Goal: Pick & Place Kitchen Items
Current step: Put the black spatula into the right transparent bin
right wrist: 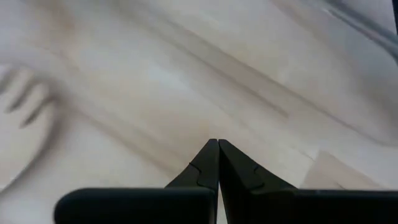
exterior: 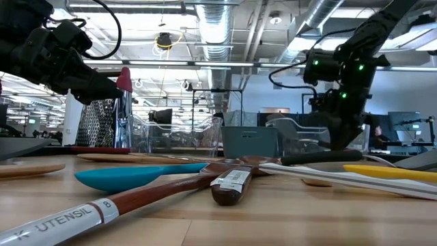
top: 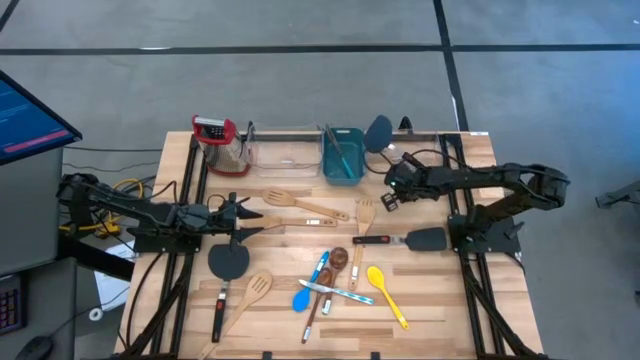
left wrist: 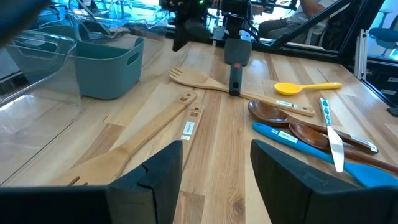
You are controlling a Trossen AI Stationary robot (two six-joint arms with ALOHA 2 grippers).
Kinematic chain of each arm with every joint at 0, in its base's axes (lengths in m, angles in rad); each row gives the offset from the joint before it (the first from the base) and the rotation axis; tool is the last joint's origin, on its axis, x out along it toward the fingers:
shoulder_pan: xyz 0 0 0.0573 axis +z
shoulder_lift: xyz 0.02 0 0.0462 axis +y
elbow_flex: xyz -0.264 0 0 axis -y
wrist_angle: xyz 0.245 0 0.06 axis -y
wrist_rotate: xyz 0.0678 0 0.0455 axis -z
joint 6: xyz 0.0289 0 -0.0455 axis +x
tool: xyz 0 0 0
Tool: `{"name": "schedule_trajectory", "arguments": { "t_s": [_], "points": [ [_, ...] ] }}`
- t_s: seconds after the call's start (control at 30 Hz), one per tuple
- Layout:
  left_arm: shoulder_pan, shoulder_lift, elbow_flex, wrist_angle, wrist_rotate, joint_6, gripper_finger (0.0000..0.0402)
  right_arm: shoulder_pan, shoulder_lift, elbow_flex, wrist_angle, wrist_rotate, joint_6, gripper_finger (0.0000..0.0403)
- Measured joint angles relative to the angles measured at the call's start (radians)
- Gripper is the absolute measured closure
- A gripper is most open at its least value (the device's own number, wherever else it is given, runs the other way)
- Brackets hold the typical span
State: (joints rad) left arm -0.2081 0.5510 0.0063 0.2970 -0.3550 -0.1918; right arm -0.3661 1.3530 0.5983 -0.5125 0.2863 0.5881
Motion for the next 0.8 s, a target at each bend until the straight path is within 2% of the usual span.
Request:
{"name": "schedule_trajectory", "arguments": {
  "t_s": [0.27,0.43,0.6,0.8],
  "points": [
    [0.000,0.000,0.000,0.000,-0.047,0.009,0.0224,0.102,-0.231,0.001,0.067,-0.060,-0.086,0.0403],
    [0.000,0.000,0.000,0.000,-0.048,0.009,0.0224,0.184,-0.339,0.001,0.183,-0.080,-0.127,0.0403],
    [0.000,0.000,0.000,0.005,-0.048,0.008,0.0224,0.265,-0.369,0.001,0.322,-0.080,-0.207,0.0403],
    [0.000,0.000,0.000,0.018,-0.048,-0.013,0.0224,0.345,-0.345,0.001,0.404,-0.078,-0.289,0.0403]
  ]
}}
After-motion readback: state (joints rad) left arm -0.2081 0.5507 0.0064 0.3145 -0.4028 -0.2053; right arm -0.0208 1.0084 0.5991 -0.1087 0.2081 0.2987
